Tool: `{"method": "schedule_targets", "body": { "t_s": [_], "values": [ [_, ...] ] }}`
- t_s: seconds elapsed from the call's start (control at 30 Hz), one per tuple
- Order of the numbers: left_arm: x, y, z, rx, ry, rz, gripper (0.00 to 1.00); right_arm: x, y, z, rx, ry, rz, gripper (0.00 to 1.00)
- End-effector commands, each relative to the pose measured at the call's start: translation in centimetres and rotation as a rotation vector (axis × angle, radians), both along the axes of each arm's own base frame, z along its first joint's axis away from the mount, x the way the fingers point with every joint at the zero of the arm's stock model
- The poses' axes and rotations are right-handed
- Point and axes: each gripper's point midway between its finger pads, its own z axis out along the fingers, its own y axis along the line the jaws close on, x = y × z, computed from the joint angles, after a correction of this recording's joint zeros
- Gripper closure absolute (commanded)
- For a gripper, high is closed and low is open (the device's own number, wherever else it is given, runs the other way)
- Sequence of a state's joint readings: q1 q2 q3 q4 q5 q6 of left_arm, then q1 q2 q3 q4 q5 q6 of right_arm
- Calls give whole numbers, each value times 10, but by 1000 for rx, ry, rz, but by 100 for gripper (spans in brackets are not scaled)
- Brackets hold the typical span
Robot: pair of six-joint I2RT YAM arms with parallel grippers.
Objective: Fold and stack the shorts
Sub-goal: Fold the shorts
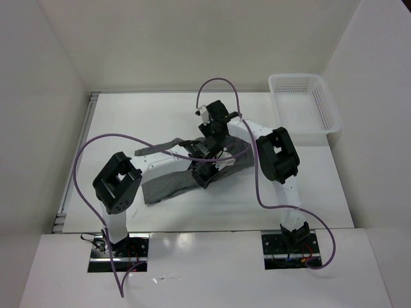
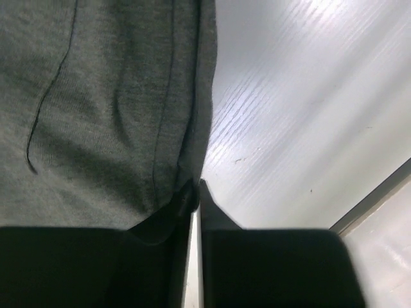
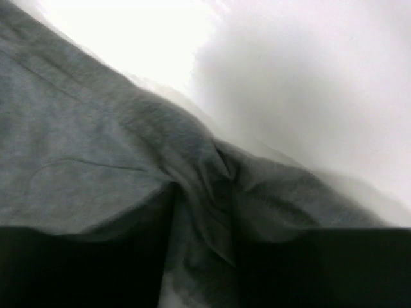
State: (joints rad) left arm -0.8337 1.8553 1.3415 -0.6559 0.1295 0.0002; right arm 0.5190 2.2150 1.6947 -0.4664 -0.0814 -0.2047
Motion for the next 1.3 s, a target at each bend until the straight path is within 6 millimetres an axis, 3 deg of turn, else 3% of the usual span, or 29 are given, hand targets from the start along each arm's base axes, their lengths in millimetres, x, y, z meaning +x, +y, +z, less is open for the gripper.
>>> {"method": "schedule_targets", "body": {
  "t_s": [0.0,0.03,0.1,0.2,0.3,0.37,0.4,0.47,0.5,0.53,0.57,0.6,0.67,0.7,0.73,0.8,1.03,1.1,1.2,1.27],
  "values": [
    [-8,-19,9,-55,33,-40,78,37,11,41,47,-163,-44,50],
    [-6,-21,12,-62,27,-40,58,37,13,49,57,-176,-31,29],
    [-6,-17,11,-47,25,-36,47,39,14,70,75,-206,-32,20],
    [-1,-22,29,-80,-5,-37,41,48,4,110,136,-252,-81,18],
    [2,-26,56,-113,-35,-38,39,57,-23,145,147,-310,-161,17],
    [3,-29,78,-165,-38,-40,39,60,-47,156,146,-326,-214,17],
    [2,-24,83,-170,-14,-32,39,55,-60,169,147,-334,-242,17],
    [10,-7,98,-215,14,13,39,43,-86,162,136,-293,-269,20],
    [12,6,105,-228,10,41,39,32,-96,170,140,-284,-275,22],
    [17,19,104,-224,10,78,39,17,-106,152,124,-229,-280,24],
    [34,44,100,-229,9,158,39,11,-121,147,119,-203,-302,29],
    [33,70,81,-172,18,218,39,2,-125,142,133,-171,-296,32],
    [43,105,61,-107,-4,315,39,-23,-145,125,140,-76,-323,35],
    [52,132,52,-53,-28,392,39,-38,-147,111,157,-15,-313,35],
    [47,149,40,-13,-19,429,39,-49,-150,111,163,9,-305,35],
    [57,178,30,31,-51,512,39,-67,-155,98,152,50,-276,32],
    [82,225,1,59,-58,670,39,-110,-156,66,168,190,-222,30],
    [88,233,-11,72,-35,694,39,-122,-163,47,128,234,-241,33],
    [98,250,-28,117,-34,739,39,-127,-167,35,105,249,-253,41],
    [102,259,-40,154,-22,761,39,-125,-168,32,98,245,-257,53]
  ]
}}
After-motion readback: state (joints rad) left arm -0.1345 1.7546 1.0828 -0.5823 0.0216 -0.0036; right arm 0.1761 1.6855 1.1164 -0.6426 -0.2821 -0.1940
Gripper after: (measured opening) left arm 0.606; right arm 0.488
